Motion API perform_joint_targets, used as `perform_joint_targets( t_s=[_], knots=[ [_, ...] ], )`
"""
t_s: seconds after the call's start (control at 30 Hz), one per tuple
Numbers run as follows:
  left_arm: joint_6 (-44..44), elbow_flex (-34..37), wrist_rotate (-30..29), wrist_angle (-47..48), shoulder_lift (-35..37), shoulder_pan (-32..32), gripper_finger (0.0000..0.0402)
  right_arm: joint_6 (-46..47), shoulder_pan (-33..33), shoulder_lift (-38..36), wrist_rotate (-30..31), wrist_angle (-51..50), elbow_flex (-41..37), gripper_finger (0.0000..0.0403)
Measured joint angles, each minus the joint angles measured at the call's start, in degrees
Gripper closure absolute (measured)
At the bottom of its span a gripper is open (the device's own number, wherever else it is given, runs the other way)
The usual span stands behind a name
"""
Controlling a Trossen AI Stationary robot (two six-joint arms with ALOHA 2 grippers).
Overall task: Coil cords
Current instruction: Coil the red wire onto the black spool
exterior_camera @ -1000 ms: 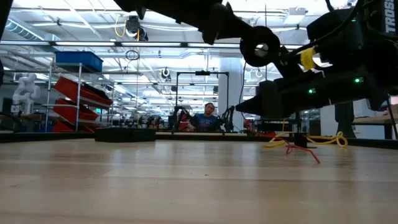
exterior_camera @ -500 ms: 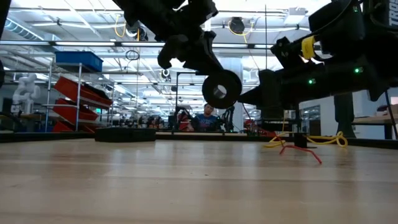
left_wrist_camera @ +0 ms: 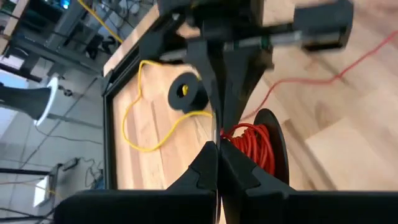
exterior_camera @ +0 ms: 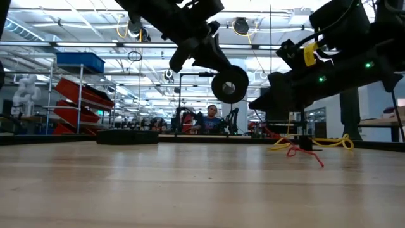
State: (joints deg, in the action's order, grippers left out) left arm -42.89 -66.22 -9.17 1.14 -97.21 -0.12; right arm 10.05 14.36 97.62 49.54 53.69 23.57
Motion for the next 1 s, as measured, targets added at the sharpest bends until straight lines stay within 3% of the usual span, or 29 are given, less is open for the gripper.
perform_joint_targets(
  t_s=[0.43, 0.77, 1.0],
  knots=[
    [-6.24, 0.00, -6.56, 2.11, -1.04, 0.85, 0.0401, -0.18, 0.38, -2.64, -3.10, 1.75, 0.18, 0.0403],
    [-13.08, -0.07, -15.63, -8.39, -6.03, 0.69, 0.0401, -1.45, 0.06, -3.56, -3.86, 1.50, 2.78, 0.0402],
    [-15.98, -0.02, -22.04, -24.07, -9.95, 0.46, 0.0401, -3.42, -0.96, -3.60, -2.84, 2.09, 4.95, 0.0402]
  ],
)
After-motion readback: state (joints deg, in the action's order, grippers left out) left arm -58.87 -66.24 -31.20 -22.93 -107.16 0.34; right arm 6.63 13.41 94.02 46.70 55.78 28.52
